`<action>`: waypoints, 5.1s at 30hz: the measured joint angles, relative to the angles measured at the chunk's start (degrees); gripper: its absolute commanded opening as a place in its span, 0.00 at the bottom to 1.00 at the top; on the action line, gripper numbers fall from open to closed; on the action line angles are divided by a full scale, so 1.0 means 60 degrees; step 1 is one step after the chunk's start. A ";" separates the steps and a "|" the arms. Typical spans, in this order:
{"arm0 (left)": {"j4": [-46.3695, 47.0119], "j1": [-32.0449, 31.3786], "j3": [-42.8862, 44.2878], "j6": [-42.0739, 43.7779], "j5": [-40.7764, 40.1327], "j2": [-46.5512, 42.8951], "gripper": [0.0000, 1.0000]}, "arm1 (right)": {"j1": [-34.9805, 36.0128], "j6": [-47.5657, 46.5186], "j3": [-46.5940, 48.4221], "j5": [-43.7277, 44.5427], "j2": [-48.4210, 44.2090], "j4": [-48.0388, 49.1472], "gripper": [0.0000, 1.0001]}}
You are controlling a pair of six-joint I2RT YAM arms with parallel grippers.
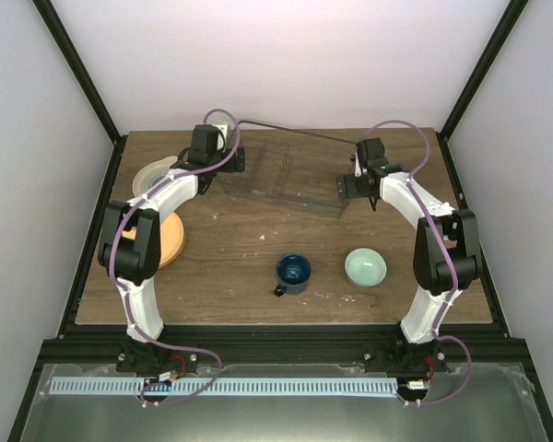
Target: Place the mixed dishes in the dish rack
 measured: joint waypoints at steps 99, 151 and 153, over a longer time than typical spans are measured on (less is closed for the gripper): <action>-0.3279 -0.3756 -0.4178 -0.0685 -0.0572 -0.6754 1.00 | 0.0947 0.0936 -0.2153 -0.0157 -0.5672 -0.0583 1.00; -0.3789 -0.6258 -0.3599 -0.0200 0.1308 -0.2517 0.00 | 0.1031 0.1472 -0.3464 0.0146 -0.7537 -0.1370 1.00; -0.3621 -0.6094 -0.3938 -0.0390 0.1676 -0.3198 0.00 | 0.1031 0.1468 -0.3829 -0.0149 -0.7803 -0.1104 1.00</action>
